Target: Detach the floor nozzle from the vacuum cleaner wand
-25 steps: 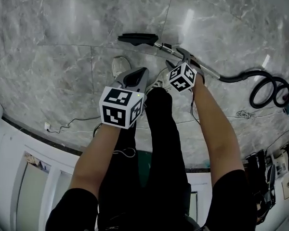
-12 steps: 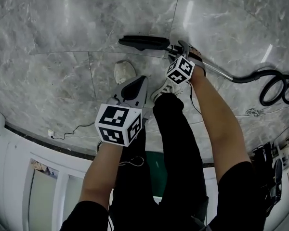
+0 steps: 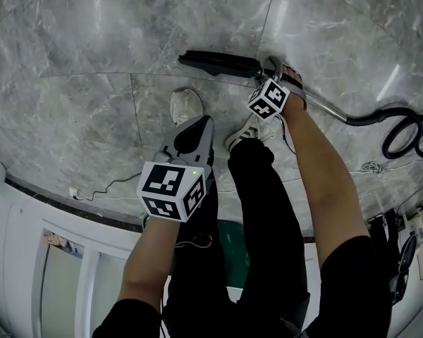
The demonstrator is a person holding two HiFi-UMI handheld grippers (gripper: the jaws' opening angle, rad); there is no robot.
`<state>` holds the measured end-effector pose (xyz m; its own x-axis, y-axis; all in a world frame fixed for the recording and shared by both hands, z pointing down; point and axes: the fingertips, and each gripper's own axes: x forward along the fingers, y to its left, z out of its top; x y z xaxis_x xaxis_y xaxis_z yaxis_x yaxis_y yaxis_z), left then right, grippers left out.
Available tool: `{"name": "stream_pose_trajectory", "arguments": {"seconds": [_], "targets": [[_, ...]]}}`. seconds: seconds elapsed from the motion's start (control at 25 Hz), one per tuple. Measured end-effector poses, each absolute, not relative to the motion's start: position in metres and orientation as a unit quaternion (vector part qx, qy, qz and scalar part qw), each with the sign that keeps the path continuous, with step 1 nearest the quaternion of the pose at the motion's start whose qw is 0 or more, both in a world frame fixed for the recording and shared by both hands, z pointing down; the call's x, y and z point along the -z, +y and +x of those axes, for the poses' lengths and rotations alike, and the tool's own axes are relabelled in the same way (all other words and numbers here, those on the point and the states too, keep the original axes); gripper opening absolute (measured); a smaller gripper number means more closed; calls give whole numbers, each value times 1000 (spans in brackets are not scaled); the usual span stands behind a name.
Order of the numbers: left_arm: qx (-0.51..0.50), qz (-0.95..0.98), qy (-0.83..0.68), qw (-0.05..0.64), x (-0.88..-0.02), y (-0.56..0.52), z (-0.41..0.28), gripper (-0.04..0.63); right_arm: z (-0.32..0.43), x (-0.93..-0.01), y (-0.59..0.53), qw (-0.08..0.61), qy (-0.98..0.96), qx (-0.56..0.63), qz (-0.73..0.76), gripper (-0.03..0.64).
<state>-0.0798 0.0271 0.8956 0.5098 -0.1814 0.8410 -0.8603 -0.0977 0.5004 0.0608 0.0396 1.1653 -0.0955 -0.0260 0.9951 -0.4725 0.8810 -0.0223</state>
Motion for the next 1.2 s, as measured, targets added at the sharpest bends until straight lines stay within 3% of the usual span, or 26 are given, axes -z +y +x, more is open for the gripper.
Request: {"name": "stream_pose_trajectory", "arguments": {"seconds": [0.48, 0.56, 0.6, 0.92, 1.04, 1.2], "targets": [[-295, 683, -425, 515, -890, 9, -81, 6, 61, -1164, 40, 650, -719, -182, 166, 324], [-302, 683, -420, 515, -891, 13, -78, 6, 59, -1163, 42, 646, -724, -177, 166, 266], [-304, 683, -417, 516, -891, 15, -76, 6, 58, -1163, 44, 645, -726, -173, 165, 206], [-304, 701, -377, 524, -882, 37, -53, 6, 57, -1149, 51, 645, -726, -183, 154, 199], [-269, 719, -343, 541, -870, 39, -35, 6, 55, -1120, 41, 625, -739, -191, 160, 199], [-185, 704, -324, 604, -849, 32, -19, 6, 35, -1040, 16, 546, -791, -206, 182, 199]]}}
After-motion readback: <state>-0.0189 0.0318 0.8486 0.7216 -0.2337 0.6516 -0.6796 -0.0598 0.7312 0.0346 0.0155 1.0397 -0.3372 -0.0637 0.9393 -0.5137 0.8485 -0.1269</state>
